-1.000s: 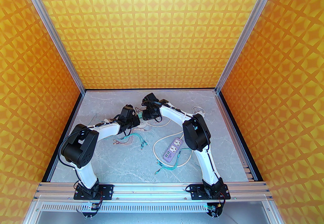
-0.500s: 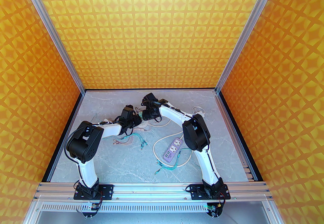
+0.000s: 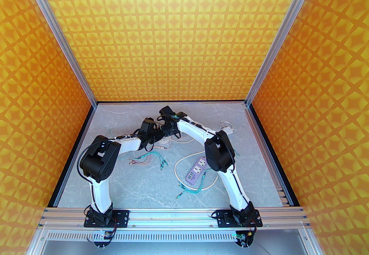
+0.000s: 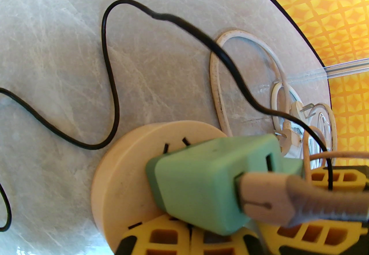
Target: Pull the plug off the socket
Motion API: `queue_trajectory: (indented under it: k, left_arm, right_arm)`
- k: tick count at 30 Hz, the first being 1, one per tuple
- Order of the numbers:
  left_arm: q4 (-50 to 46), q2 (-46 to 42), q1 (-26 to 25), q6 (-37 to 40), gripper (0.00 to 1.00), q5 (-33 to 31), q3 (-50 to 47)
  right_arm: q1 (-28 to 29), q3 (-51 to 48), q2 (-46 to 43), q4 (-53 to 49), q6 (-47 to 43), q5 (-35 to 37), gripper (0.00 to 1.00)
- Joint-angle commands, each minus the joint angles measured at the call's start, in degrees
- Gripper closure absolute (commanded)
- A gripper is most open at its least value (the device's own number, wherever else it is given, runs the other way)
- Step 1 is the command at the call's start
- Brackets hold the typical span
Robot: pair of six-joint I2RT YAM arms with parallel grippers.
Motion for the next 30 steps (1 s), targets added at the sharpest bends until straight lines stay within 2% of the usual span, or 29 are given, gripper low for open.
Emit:
queue_trajectory:
  k: [1, 6, 10, 12, 19, 21, 26, 28, 30]
  left_arm:
    - [-14.0, 7.0, -0.6, -0.6, 1.00, -2.8, -1.6]
    - [-14.8, 7.3, -0.6, -0.4, 1.00, -2.8, -1.1]
    - [-15.1, 7.1, -0.6, -0.1, 1.00, -2.8, -1.1]
    - [-15.4, 7.3, -0.7, 0.1, 1.00, -2.9, -0.7]
    - [-16.5, 8.3, -1.5, 0.6, 1.00, -2.8, 0.9]
    - [-16.7, 8.4, -1.6, 0.5, 1.00, -2.8, 1.0]
    - [-17.0, 8.3, -1.6, 0.8, 1.00, -2.8, 0.9]
    - [-17.2, 8.3, -1.6, 0.7, 1.00, -2.8, 0.8]
    - [-17.1, 8.3, -1.6, 0.8, 1.00, -2.7, 0.7]
  right_arm:
    - [2.8, 2.0, -0.7, -2.0, -2.3, 1.4, 0.68]
    - [2.6, 3.0, -0.6, -2.9, -3.7, 3.4, 0.68]
    - [0.2, 4.1, 0.2, -2.7, 0.4, -8.7, 0.68]
    - [-0.2, 5.8, 0.7, -3.3, 1.5, -11.5, 0.68]
    - [1.9, 21.1, 8.0, -16.1, 0.3, -10.6, 0.68]
    - [2.0, 22.7, 9.3, -17.4, 0.1, -10.7, 0.68]
    - [1.4, 21.1, 8.6, -17.5, -0.2, -8.5, 0.68]
    - [0.0, 16.6, 6.0, -14.6, 0.7, -8.5, 0.68]
    - [-2.0, 10.6, 2.4, -9.6, 2.3, -11.5, 0.68]
